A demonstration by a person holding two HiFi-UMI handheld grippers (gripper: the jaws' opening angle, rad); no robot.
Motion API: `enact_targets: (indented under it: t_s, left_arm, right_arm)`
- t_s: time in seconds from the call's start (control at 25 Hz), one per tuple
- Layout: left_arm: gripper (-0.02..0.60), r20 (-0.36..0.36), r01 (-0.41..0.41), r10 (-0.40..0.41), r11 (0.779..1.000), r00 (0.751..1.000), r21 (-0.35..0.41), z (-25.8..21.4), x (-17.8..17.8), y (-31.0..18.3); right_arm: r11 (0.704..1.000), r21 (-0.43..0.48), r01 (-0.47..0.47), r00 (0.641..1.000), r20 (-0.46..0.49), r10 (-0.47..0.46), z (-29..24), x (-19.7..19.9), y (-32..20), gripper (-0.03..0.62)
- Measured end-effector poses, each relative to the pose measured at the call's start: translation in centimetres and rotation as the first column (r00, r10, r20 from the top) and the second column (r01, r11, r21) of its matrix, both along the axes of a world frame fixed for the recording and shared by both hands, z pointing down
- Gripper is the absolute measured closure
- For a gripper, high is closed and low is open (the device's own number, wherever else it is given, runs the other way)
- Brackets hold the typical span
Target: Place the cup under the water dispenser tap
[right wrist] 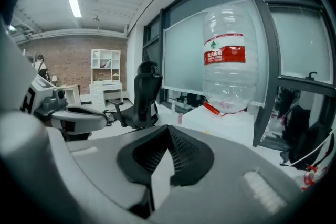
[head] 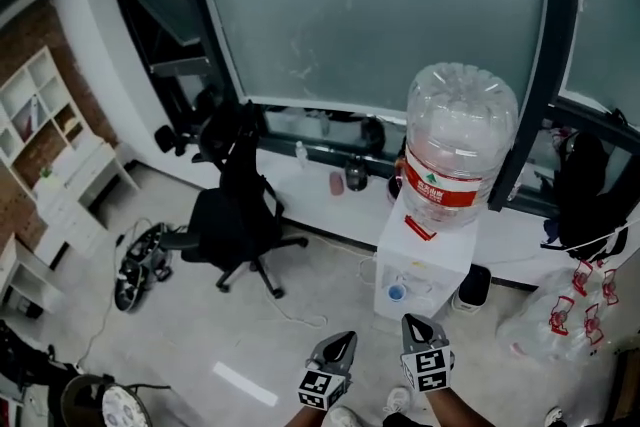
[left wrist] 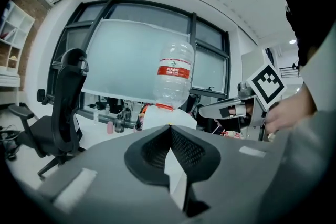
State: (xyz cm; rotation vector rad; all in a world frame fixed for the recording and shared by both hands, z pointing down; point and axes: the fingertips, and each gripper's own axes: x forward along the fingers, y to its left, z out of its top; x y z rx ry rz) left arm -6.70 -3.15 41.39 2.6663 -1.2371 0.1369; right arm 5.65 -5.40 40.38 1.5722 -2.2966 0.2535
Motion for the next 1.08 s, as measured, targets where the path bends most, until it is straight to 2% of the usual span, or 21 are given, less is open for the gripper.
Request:
enact_targets:
  t_s: [0.24, 0.52, 0.68, 1.08]
  left_arm:
    - [0.565, 0.011, 0.016, -0.017, 0.998, 1.000, 0.056, -2.5, -1.2, 0.0]
    - [0.565, 0.018, 0.031, -0.033, 0.996, 0.999, 0.086, -3.8, -1.6, -0.6]
    - [0.565, 0.011, 0.040, -0.041, 0.994, 0.999, 0.101, -4.4, -1.1, -1.2]
    - [0.565, 0.022, -0.008, 0.004, 0.990, 1.000, 0.142, -5.9, 1.0, -1.1]
  right_arm:
    - [0.997, 0.065, 0.045, 0.999, -0.031, -0.043, -3.1, -1.0, 1.1, 0.592]
    - [0.991, 0.118, 0.063, 0.997, -0.045, -0.058, -5.6, -1.5, 0.5, 0.592]
    - [0.986, 0.149, 0.073, 0.995, -0.082, -0.061, -6.1, -1.7, 0.1, 0.592]
    - [0.976, 0.193, 0.098, 0.991, -0.107, -0.079, -7.2, -2.1, 0.1, 0.592]
